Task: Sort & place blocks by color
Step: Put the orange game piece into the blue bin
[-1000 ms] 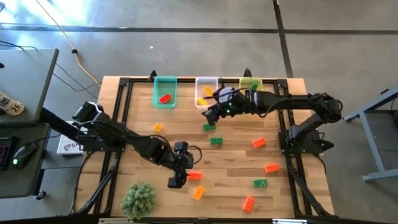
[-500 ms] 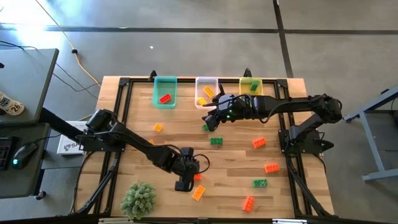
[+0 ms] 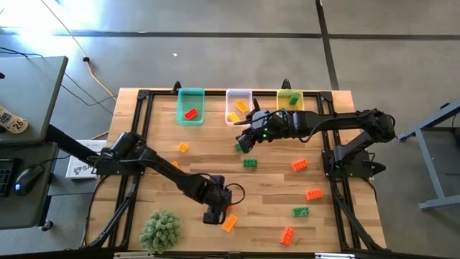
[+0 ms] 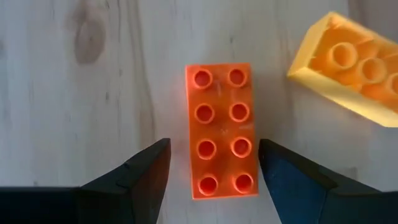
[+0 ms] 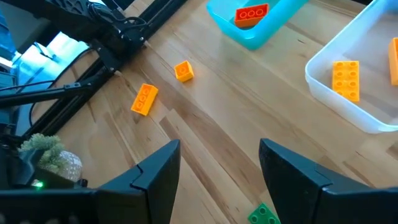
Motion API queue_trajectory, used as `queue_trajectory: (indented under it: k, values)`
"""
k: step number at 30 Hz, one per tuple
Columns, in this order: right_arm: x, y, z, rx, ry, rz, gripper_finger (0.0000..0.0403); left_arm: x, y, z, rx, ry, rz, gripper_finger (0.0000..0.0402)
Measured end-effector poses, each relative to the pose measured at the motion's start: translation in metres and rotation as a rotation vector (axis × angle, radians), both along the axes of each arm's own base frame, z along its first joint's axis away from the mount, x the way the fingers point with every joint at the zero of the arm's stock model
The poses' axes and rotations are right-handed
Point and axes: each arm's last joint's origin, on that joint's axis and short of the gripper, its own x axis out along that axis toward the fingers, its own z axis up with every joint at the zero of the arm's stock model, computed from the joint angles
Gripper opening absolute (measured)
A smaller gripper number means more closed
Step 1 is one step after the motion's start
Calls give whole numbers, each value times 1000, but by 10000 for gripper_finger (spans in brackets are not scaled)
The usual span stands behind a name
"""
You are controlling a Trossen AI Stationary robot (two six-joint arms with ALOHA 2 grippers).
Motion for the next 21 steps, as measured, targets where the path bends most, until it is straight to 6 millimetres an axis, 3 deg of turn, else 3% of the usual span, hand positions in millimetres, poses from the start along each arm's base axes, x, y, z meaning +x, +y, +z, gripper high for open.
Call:
queue_trajectory:
  k: [5,12,21]
  values:
    - [-1,0,-1,-7,17,6,206,0,0,-4,34,-2,6,220]
    - [-8,-5,-8,-19,115,8,206,2,1,-2,66,-23,-26,111]
    - [-17,-27,-14,-55,228,13,206,6,22,0,60,-11,36,110]
